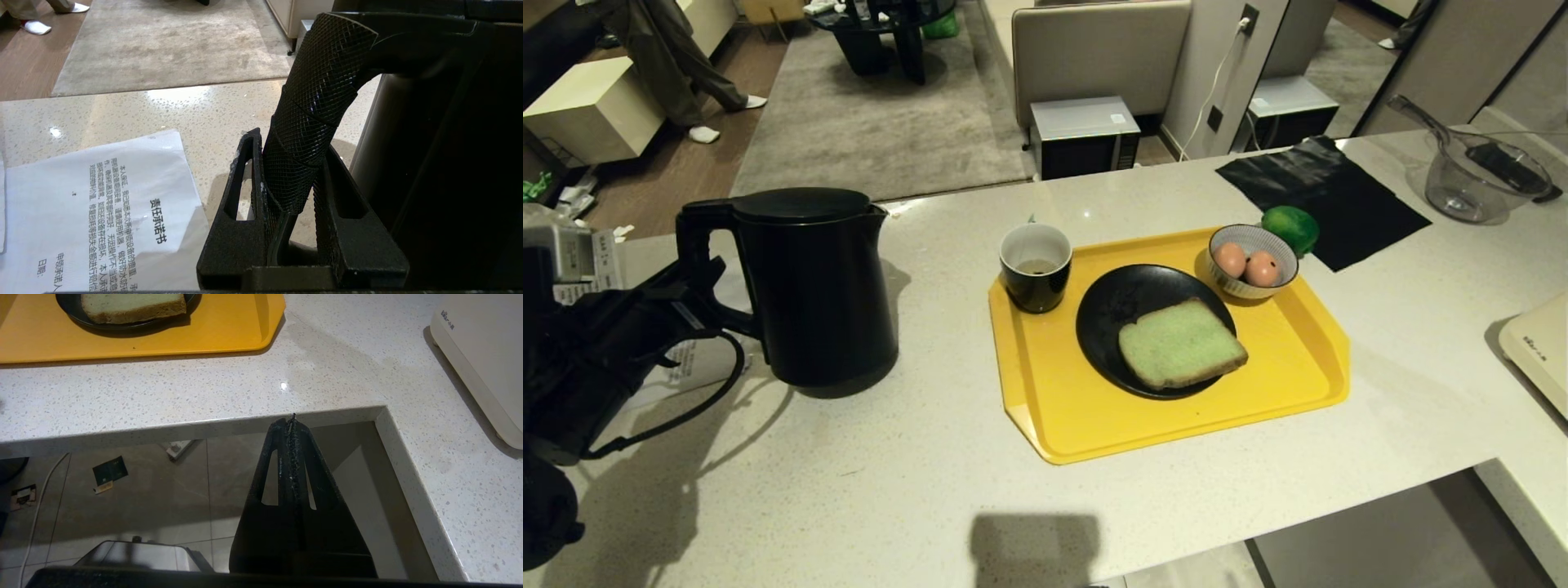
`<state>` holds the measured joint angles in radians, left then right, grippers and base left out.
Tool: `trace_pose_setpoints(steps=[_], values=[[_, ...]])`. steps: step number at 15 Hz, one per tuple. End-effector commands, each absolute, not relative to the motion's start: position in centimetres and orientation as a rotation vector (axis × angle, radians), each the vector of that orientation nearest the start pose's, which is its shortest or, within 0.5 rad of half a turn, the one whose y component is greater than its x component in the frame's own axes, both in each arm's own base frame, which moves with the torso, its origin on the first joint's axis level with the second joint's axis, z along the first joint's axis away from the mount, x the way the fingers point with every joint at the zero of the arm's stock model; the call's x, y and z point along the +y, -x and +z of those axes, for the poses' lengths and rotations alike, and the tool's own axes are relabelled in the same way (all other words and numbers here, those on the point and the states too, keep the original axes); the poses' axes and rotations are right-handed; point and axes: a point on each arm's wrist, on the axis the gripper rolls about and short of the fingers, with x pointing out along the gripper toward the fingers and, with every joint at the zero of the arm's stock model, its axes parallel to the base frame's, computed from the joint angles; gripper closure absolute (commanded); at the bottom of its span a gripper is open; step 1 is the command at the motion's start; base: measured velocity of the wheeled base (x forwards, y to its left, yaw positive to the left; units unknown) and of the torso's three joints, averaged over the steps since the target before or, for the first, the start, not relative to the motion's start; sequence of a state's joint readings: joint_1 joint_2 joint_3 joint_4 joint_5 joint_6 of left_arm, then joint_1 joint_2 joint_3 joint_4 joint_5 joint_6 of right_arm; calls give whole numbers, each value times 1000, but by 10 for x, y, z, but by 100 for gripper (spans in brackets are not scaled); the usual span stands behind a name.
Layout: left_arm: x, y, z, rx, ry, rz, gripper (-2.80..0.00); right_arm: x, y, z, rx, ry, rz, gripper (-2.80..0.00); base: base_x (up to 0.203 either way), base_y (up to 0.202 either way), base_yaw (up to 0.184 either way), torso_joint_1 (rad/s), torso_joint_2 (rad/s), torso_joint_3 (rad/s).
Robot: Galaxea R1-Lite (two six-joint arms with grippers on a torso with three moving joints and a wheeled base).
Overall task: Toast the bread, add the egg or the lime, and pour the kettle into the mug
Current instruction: Put the kettle back
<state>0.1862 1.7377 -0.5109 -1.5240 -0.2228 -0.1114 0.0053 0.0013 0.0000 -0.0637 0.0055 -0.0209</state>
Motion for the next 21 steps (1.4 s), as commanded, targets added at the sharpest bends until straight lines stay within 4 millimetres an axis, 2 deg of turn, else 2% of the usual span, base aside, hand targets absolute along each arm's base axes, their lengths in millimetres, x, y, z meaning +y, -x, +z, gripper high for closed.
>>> trace_pose_setpoints(steps=[1,18,19,21], values=[[48,-274,186,-291,48,-50,0,0,21,75,-38,21,12,0,0,0,0,0,0,0],[48,-275,182,-273,50,-47,0,0,21,75,-36,21,12,0,0,0,0,0,0,0],[48,-275,182,-276,50,-47,-280,0,21,75,-37,21,12,0,0,0,0,0,0,0],[48,-275,182,-275,50,-49,-280,0,21,75,-38,21,12,0,0,0,0,0,0,0]])
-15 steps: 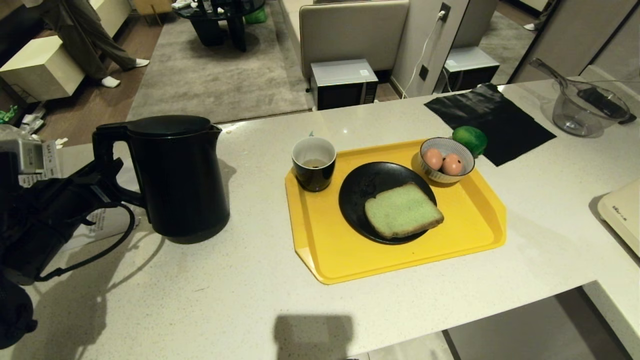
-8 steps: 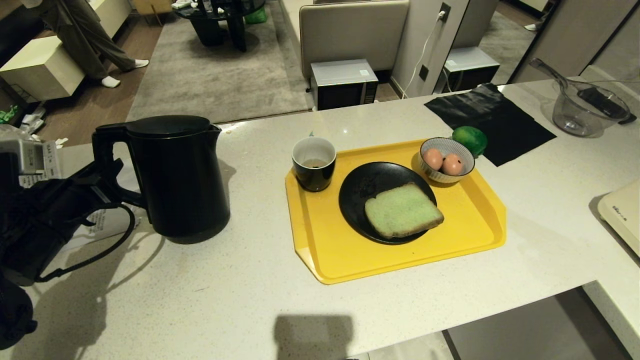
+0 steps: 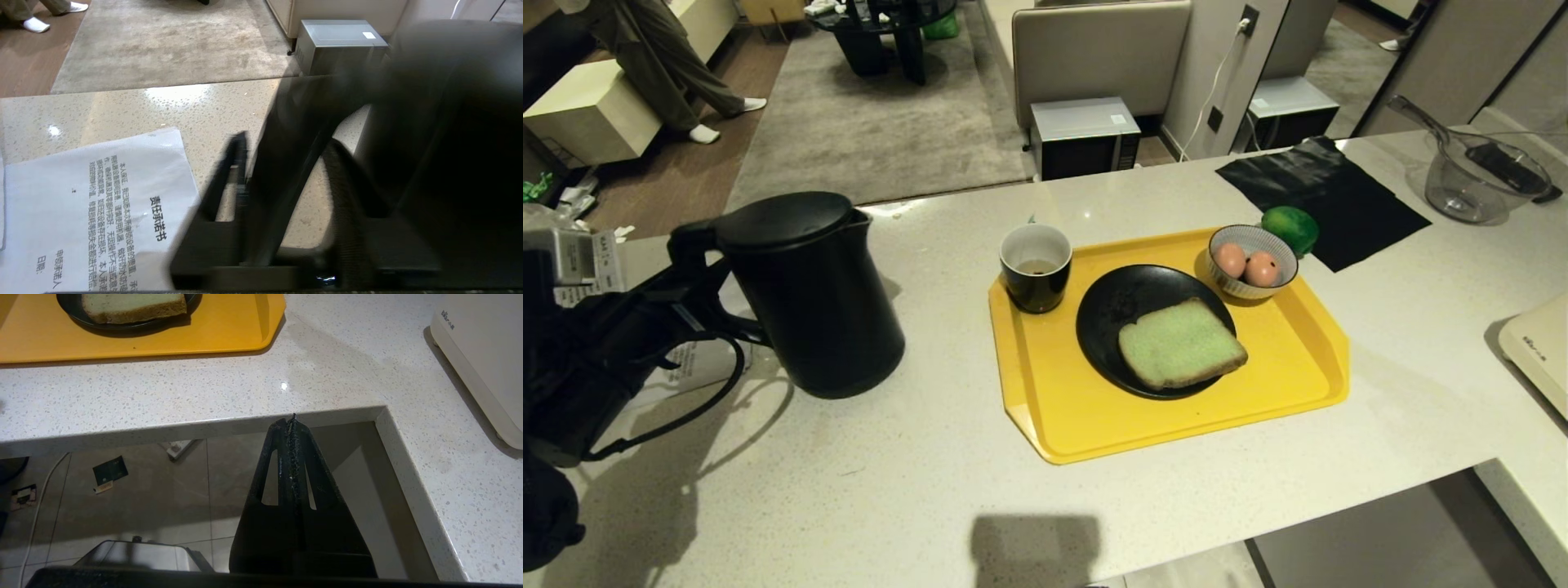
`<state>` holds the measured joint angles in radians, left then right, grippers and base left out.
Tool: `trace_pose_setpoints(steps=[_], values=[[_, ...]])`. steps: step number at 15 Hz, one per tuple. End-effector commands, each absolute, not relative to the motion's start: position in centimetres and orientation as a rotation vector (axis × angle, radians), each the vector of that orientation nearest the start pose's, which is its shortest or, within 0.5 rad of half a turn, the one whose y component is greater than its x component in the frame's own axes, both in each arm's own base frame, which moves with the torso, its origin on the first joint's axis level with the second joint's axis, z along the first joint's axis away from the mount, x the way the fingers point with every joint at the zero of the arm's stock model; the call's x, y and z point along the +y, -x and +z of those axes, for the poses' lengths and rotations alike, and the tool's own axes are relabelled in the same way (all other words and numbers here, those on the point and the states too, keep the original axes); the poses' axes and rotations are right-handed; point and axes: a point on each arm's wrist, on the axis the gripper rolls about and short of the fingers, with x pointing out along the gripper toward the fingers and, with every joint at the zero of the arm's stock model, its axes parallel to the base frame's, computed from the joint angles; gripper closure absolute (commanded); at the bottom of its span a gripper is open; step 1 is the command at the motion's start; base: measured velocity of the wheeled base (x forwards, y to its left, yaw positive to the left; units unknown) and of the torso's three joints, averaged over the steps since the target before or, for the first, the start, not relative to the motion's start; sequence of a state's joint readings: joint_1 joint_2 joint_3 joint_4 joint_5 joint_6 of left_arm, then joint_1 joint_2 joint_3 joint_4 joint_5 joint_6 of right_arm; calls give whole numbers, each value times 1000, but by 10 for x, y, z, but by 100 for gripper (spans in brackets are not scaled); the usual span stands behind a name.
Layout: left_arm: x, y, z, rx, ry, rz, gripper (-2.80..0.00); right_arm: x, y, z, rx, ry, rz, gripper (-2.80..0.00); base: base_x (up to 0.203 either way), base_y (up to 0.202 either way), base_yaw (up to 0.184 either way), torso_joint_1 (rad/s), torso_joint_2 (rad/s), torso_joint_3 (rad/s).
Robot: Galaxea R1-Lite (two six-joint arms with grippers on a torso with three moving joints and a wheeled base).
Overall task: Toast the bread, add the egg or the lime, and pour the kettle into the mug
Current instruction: Put the kettle back
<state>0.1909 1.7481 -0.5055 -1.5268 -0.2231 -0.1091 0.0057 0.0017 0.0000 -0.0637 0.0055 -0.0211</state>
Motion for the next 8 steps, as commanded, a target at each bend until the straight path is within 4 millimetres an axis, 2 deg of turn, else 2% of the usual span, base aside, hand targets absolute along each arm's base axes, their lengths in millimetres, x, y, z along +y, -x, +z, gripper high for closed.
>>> trace_pose_setpoints(steps=[1,8], values=[[48,-275,182,-273,50,-48,-280,0,21,75,-38,21,12,0,0,0,0,0,0,0],[41,-270,176,-247,57,-67,-280,0,21,75,-35,21,12,0,0,0,0,0,0,0]])
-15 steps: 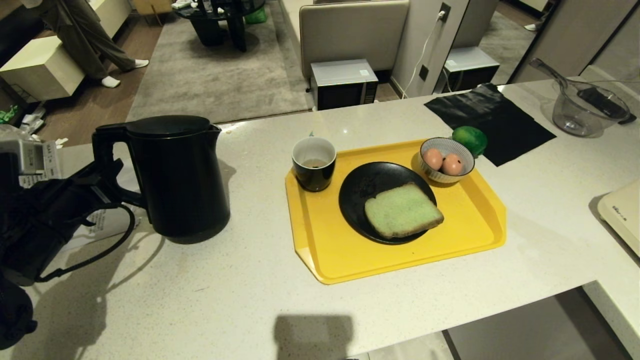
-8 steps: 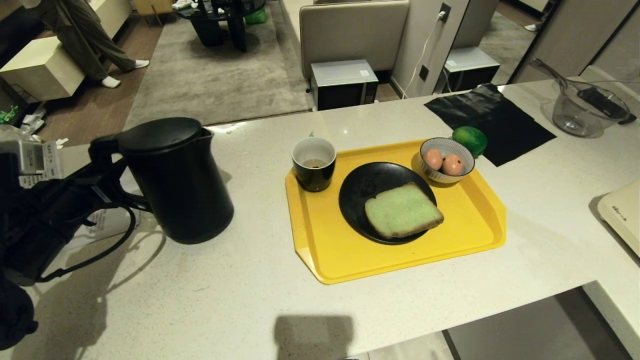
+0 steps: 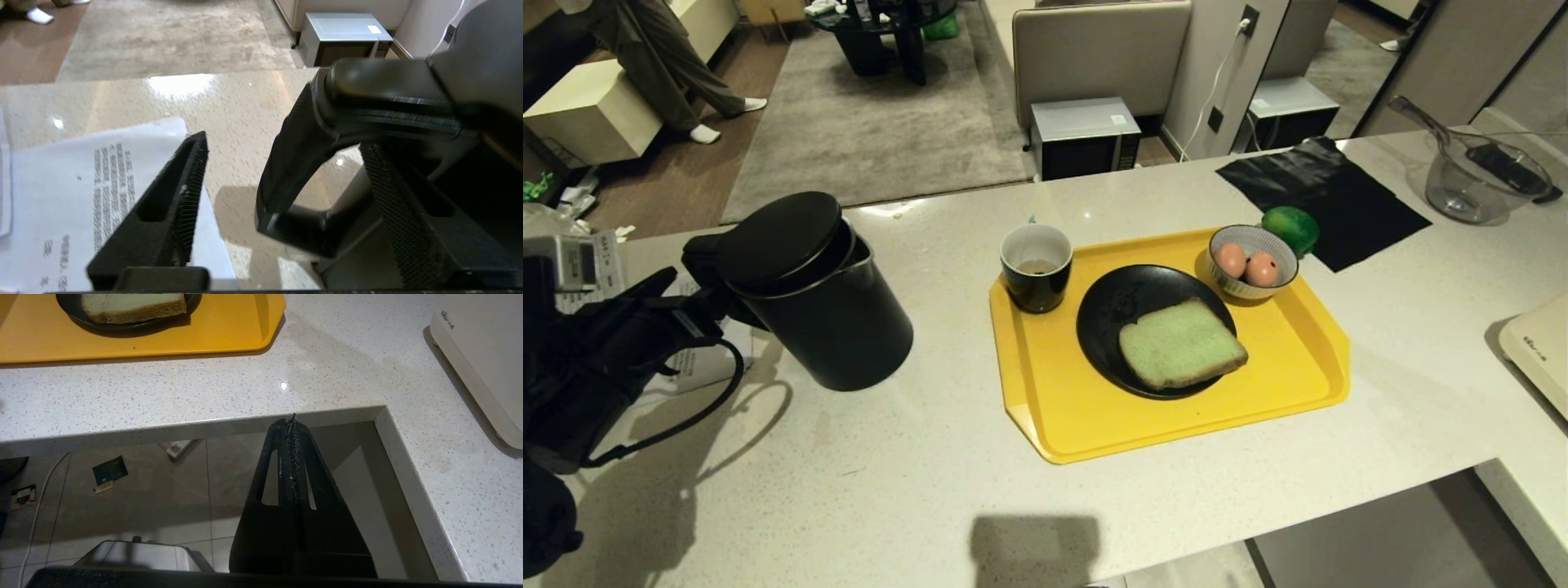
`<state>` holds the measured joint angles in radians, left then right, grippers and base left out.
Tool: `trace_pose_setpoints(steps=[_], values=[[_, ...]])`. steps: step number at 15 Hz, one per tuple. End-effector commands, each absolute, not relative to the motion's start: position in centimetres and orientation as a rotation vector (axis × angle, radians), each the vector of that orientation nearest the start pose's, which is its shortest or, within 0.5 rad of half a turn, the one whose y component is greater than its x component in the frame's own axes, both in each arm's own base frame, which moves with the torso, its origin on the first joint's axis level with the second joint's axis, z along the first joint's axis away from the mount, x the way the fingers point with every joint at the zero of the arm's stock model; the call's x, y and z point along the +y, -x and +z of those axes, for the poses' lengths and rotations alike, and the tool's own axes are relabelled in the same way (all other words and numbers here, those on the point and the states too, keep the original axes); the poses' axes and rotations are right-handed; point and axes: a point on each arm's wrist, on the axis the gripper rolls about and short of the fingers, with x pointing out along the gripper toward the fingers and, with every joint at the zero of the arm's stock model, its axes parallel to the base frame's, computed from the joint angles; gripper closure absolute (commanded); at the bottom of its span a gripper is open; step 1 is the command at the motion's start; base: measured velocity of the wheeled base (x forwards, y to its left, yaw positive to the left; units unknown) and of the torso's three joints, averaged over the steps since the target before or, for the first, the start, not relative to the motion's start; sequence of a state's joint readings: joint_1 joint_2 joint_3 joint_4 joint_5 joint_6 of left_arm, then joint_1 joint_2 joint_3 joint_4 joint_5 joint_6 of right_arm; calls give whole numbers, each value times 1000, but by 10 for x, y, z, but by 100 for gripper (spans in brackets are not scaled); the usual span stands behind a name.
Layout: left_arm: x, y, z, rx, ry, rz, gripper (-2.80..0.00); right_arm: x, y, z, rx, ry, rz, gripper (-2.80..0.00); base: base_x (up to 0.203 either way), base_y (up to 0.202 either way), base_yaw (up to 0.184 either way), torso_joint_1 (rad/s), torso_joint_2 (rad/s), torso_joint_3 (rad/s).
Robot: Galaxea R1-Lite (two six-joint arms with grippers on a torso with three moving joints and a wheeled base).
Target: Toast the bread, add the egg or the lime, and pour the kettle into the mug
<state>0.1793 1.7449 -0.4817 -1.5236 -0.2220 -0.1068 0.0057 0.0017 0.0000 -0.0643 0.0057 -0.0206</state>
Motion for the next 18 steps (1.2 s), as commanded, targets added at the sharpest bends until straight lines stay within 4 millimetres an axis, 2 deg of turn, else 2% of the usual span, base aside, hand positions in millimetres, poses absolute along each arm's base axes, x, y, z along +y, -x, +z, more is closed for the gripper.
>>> trace_pose_setpoints(steps=[1,6,7,10,13,18], values=[[40,-268,176,-243,58,-69,-280,0,21,75,-37,21,12,0,0,0,0,0,0,0],[29,-253,171,-211,67,-99,-280,0,21,75,-37,21,12,0,0,0,0,0,0,0],[28,-249,169,-203,68,-102,0,0,21,75,-35,21,12,0,0,0,0,0,0,0],[26,-241,174,-223,66,-103,0,0,21,75,-37,22,12,0,0,0,0,0,0,0],[21,-225,177,-229,67,-118,0,0,21,75,-38,21,12,0,0,0,0,0,0,0],[9,-206,195,-312,50,-164,0,0,21,75,-36,21,12,0,0,0,0,0,0,0]])
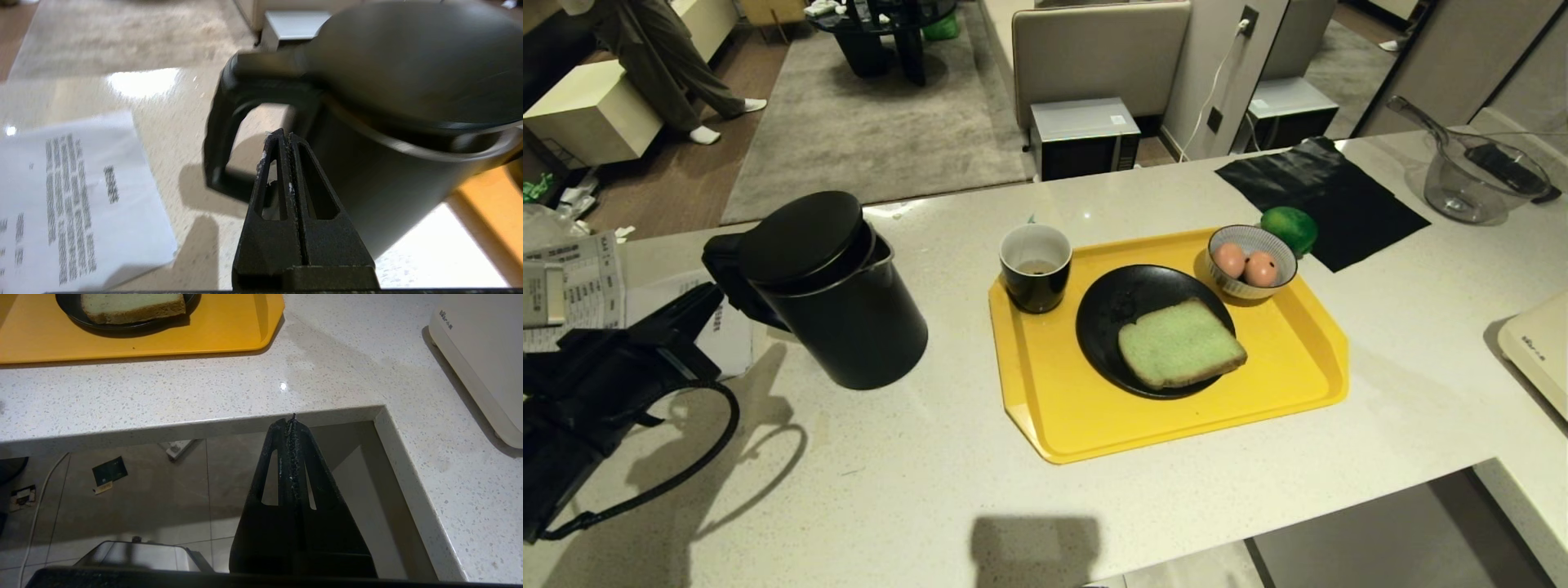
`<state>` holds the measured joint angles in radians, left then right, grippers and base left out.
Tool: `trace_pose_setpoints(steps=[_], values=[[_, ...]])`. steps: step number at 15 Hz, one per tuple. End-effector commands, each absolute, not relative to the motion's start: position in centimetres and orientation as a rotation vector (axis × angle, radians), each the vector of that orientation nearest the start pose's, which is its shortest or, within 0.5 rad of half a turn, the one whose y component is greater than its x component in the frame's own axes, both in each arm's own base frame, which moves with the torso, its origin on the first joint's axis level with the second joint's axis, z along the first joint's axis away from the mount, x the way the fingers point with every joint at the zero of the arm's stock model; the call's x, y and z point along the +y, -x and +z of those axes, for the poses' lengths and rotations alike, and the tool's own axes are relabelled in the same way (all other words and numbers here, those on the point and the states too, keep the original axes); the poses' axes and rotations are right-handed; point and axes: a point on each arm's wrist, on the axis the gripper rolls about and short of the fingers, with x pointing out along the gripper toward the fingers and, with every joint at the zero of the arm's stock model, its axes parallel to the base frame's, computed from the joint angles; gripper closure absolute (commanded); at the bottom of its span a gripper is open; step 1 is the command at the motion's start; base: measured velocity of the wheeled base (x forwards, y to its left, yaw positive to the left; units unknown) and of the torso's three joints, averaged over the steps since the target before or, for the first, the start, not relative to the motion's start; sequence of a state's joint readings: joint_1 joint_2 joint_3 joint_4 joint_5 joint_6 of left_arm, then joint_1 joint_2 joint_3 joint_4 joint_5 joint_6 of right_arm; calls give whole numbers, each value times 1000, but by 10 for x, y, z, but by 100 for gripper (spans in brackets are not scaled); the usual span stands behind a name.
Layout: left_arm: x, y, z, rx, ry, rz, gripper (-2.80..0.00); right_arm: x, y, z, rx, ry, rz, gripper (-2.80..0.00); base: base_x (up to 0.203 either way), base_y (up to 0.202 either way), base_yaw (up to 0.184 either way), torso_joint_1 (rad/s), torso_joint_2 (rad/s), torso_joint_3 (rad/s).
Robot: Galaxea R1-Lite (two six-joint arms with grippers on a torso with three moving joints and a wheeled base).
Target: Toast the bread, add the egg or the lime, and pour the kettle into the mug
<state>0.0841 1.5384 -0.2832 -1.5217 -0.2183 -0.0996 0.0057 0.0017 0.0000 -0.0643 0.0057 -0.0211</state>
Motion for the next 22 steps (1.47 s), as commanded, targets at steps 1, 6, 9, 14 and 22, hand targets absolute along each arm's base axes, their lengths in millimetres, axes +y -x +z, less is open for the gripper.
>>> trace_pose_setpoints(steps=[1,6,9,14,22], values=[[7,-202,202,-346,37,-174,0,0,21,75,-36,21,12,0,0,0,0,0,0,0],[6,-215,278,-628,-13,-185,0,0,21,75,-39,21,12,0,0,0,0,0,0,0],[-1,-228,307,-600,7,-208,0,0,21,75,-37,21,12,0,0,0,0,0,0,0],[-18,-239,334,-454,61,-207,0,0,21,75,-37,21,12,0,0,0,0,0,0,0],[-30,-218,390,-5,228,-265,0,0,21,75,-37,21,12,0,0,0,0,0,0,0]])
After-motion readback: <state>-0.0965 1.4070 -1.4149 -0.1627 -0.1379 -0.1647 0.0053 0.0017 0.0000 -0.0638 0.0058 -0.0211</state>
